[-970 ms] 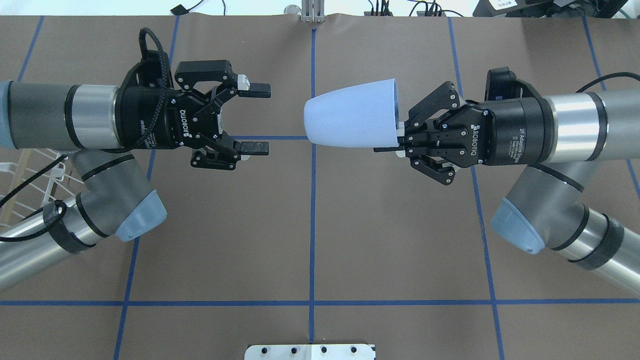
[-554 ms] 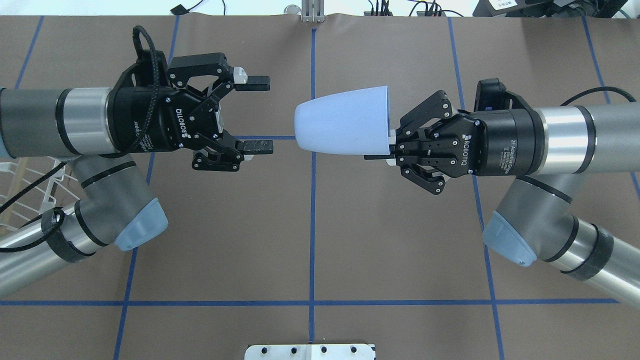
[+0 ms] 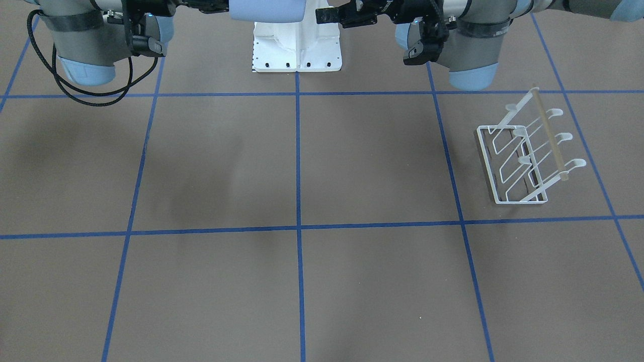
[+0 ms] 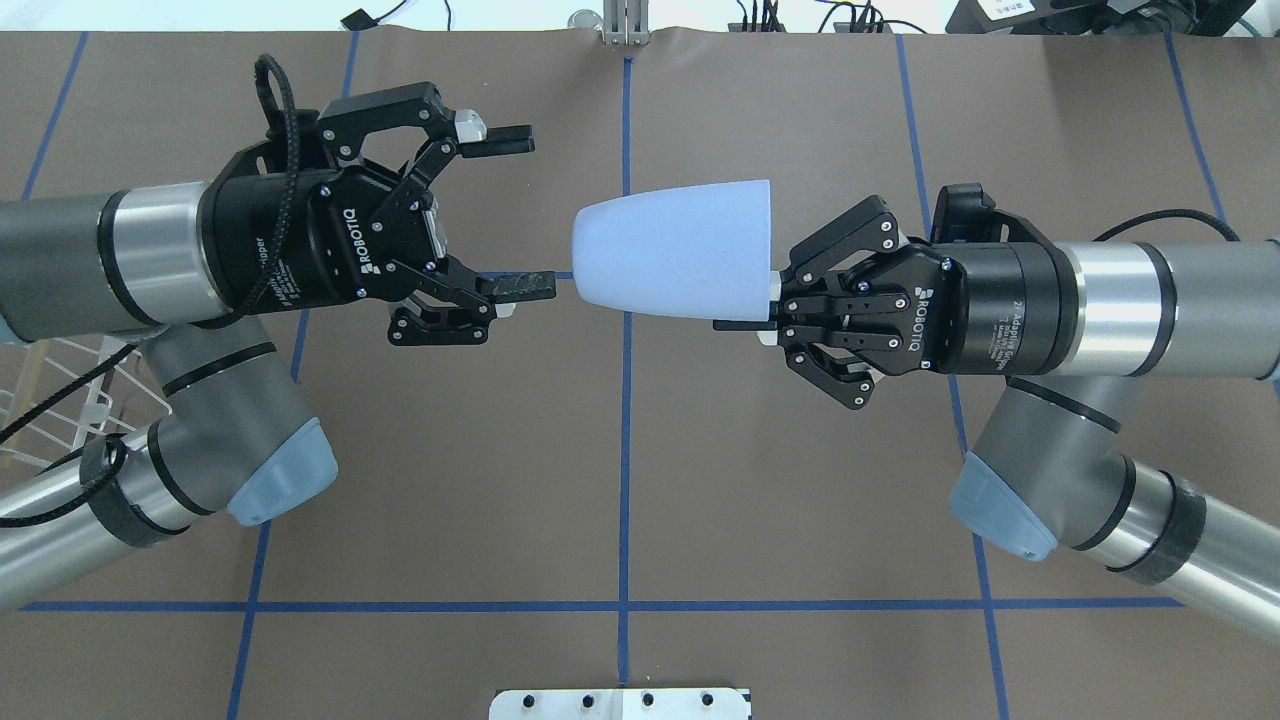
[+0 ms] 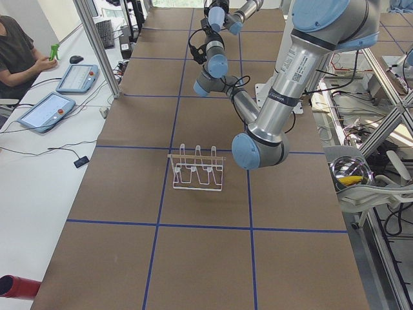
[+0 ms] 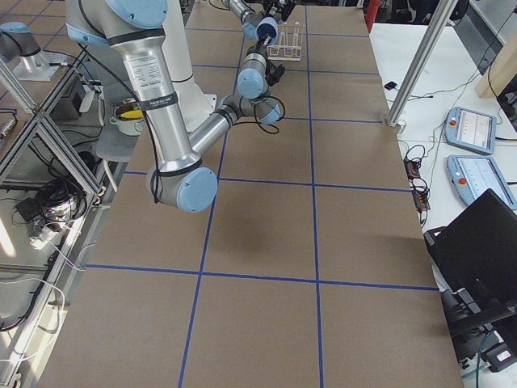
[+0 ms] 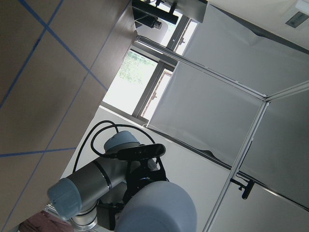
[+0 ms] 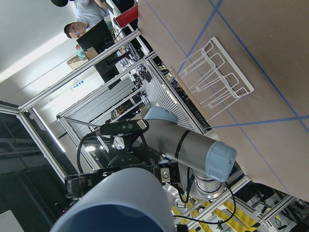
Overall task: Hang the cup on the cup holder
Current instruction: 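Close the left gripper on the cup's open end held by the right gripper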
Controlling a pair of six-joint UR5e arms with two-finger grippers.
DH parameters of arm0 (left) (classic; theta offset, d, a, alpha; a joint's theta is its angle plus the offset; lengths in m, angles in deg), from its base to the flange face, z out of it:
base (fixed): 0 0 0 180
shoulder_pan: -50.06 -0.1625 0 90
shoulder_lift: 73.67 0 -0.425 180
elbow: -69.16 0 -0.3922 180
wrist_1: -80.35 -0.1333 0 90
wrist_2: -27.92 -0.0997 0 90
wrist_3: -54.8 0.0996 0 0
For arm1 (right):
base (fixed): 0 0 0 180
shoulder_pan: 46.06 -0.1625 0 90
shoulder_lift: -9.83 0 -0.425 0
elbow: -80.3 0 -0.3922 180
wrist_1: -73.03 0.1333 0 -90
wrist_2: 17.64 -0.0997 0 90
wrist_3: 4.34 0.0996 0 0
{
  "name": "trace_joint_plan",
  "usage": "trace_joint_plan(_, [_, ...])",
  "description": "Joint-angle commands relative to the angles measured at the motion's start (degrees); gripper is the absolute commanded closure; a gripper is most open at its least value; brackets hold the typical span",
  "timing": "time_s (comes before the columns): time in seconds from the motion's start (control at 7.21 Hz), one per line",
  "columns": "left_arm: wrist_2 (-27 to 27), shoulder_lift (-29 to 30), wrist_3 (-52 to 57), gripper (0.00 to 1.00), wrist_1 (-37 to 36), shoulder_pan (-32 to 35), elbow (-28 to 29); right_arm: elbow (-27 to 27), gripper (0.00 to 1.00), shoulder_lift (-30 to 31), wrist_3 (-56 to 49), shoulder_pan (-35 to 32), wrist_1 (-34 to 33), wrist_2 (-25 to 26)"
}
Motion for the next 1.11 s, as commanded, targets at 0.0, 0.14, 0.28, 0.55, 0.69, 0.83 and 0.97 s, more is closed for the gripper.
trace_joint_plan(0.0, [-0.1, 0.0, -0.2, 0.02, 0.0, -0.1, -0.1, 0.0, 1.00, -0.5, 0.5, 1.3, 0.5, 1.9])
trace_joint_plan(0.14, [-0.1, 0.3, -0.2, 0.02, 0.0, -0.8, 0.0, 0.1, 1.00, -0.5, 0.5, 2.1, 0.5, 2.2])
trace_joint_plan(0.28, [-0.1, 0.4, -0.2, 0.02, 0.0, -1.9, -0.1, 0.1, 1.00, -1.0, 0.5, 2.3, 0.5, 2.4])
trace_joint_plan(0.55, [-0.1, 0.4, 0.0, 0.02, -0.1, -2.6, 0.0, 0.4, 1.00, -1.4, 0.4, 2.3, 0.5, 2.5])
trace_joint_plan(0.69, [-0.1, 0.4, -0.2, 0.02, -0.1, -2.6, -0.5, 0.7, 1.00, -1.6, 0.4, 2.3, 0.5, 2.5])
trace_joint_plan(0.83, [-0.1, 0.5, -0.2, 0.02, -0.2, -2.7, -0.8, 0.7, 1.00, -1.7, 0.4, 2.3, 0.5, 2.4])
trace_joint_plan(0.97, [-0.1, 0.5, -0.2, 0.02, -0.2, -2.7, -0.8, 0.8, 1.00, -1.7, 0.4, 2.6, 0.5, 2.5])
